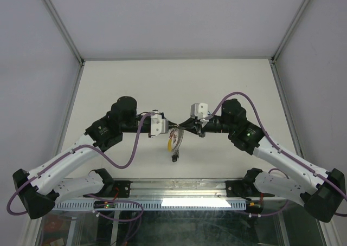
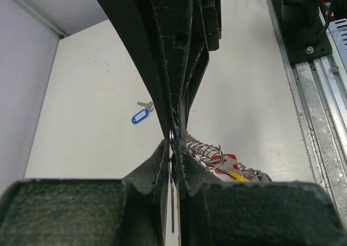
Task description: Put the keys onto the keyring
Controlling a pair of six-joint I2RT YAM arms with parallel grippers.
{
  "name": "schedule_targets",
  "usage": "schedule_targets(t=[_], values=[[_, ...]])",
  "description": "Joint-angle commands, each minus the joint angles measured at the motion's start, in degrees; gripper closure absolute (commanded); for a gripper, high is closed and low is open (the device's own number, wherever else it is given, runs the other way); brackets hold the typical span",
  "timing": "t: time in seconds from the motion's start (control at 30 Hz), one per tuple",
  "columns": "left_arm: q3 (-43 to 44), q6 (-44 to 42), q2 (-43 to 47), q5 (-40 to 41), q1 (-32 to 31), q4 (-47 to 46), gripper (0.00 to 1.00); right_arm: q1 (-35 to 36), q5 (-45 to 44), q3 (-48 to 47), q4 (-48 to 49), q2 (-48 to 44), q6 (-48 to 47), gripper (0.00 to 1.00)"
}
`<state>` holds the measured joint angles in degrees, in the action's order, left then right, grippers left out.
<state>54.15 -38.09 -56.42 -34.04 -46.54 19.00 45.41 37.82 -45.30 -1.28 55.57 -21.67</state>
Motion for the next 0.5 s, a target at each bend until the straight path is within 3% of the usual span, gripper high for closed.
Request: schedule_targets(t=[0.0,0.17,0.47], values=[[2.93,0.77,1.15,-1.20,-0.50,-3.78,0.89,0.53,1.66,-1.52,1.62,-1.34,-1.97,1.00],[0.11,2.74,4.29,-0.67,-0.48,-6.96,0.65,0.56,1.03,-0.12,1.69,-4.38,-4.85,1.00],[-3.31,5.98,5.19,-0.86,-0.48,-10.22,0.60,0.55,0.82,0.95,1.53,-7.44,-6.41,1.00]])
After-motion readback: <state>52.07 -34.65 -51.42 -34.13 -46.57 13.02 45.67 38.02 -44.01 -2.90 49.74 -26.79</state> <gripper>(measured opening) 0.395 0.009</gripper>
